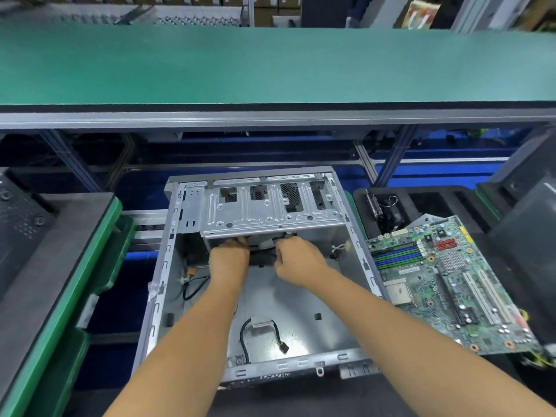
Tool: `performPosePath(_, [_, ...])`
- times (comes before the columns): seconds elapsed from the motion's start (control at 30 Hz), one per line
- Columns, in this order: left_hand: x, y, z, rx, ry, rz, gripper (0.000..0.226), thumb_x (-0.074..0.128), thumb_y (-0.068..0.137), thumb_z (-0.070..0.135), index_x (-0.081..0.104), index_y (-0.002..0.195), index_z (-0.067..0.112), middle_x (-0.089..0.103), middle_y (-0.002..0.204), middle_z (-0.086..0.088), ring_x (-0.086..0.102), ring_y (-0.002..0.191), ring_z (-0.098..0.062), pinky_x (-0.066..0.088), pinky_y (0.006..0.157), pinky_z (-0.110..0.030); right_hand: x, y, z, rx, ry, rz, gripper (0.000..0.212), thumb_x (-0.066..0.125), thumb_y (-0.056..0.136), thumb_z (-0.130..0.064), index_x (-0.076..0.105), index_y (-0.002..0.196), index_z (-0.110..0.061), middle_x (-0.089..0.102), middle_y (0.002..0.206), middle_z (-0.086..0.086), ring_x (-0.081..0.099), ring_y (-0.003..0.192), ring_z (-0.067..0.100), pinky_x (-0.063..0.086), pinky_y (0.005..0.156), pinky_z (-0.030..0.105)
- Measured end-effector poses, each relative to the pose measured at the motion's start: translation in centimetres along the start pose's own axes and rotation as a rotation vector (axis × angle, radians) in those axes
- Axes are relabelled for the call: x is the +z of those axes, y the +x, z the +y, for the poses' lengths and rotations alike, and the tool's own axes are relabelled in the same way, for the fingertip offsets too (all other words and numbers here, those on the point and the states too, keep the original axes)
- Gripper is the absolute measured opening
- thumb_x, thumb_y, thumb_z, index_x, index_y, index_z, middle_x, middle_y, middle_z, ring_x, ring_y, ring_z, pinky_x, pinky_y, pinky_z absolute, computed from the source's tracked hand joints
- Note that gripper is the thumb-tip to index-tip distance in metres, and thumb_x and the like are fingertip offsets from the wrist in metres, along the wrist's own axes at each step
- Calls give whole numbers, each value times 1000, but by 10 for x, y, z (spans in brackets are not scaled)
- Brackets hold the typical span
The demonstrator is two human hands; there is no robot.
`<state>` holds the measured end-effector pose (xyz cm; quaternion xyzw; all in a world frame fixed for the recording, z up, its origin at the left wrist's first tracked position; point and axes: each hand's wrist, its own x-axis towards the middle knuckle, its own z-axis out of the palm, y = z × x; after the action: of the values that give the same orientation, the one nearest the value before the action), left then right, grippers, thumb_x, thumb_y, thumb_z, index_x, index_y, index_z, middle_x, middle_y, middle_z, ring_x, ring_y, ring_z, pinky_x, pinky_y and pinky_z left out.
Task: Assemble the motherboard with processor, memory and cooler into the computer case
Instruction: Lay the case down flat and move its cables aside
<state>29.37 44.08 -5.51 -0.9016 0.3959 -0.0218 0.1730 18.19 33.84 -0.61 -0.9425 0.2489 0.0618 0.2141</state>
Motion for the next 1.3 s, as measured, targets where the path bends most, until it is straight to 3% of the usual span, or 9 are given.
performPosePath(0.17, [1, 1, -5, 50, 155, 32, 48, 48, 87, 2, 36, 133, -4, 61, 116, -11, 53, 110, -29, 36, 99, -38, -4, 16, -8, -75, -170, -203, 16, 52, 88, -8, 62, 100, -4, 64, 99, 15, 61, 92, 33, 51, 73, 34])
performPosePath(0.33, [6, 2, -10, 25, 174, 9, 48, 48, 90, 7, 36, 136, -2, 63, 113, -6, 53, 110, -24, 34, 100, -34, -4, 30, -8, -71, -199, -296, 18, 48, 92, -3, 59, 106, 1, 62, 104, 18, 60, 98, 33, 48, 76, 33])
performPosePath(0.5, [7, 5, -9, 12, 139, -36, 42, 47, 92, 10, 41, 133, 3, 62, 115, -4, 51, 112, -24, 31, 101, -34, 4, 32, 1, -104, -276, -280, 9, 52, 89, 3, 51, 86, -6, 49, 94, 15, 50, 82, 27, 40, 68, 31])
performPosePath(0.63, [1, 3, -9, 0, 65, -50, 40, 45, 89, 8, 45, 129, 3, 62, 115, -8, 52, 112, -26, 32, 102, -36, 6, 38, 4, -48, -216, -258, 12, 51, 89, 3, 48, 78, -2, 53, 99, 19, 54, 89, 29, 39, 72, 29])
performPosePath(0.77, [-5, 4, -5, 90, -73, -76, 60, 50, 85, 23, 33, 139, 5, 49, 135, -13, 36, 130, -31, 20, 109, -48, 21, 46, -13, -64, -52, -132, 26, 48, 90, -5, 55, 115, -7, 57, 122, 17, 54, 114, 34, 42, 82, 33])
performPosePath(0.87, [-10, 2, -11, 97, -232, -75, 63, 51, 79, 25, 37, 139, 10, 41, 142, -13, 30, 134, -32, 14, 113, -44, 31, 61, -31, 31, 287, 10, 33, 42, 98, -30, 51, 128, -19, 55, 133, 9, 49, 123, 30, 33, 90, 30])
performPosePath(1.03, [-26, -4, -20, 126, -326, 142, 44, 54, 74, 18, 53, 117, 12, 57, 118, -12, 51, 108, -34, 40, 88, -38, 48, 72, -27, 56, 249, 10, 31, 41, 102, -22, 51, 128, -10, 50, 139, 14, 45, 129, 31, 32, 109, 36])
performPosePath(1.13, [-21, -11, -25, 136, -348, 6, 23, 52, 84, 27, 57, 101, 12, 62, 104, -12, 60, 91, -33, 38, 67, -33, 48, 77, -34, 70, 82, 66, 25, 45, 99, -24, 55, 120, -15, 56, 131, 10, 51, 119, 28, 37, 96, 31])
performPosePath(1.3, [0, -15, -18, 103, -424, -303, 49, 54, 84, 55, 60, 104, 11, 63, 106, -9, 61, 96, -29, 39, 66, -30, 37, 78, -40, 105, -71, -160, 13, 46, 93, -19, 55, 101, -16, 61, 120, 11, 59, 104, 33, 47, 80, 35])
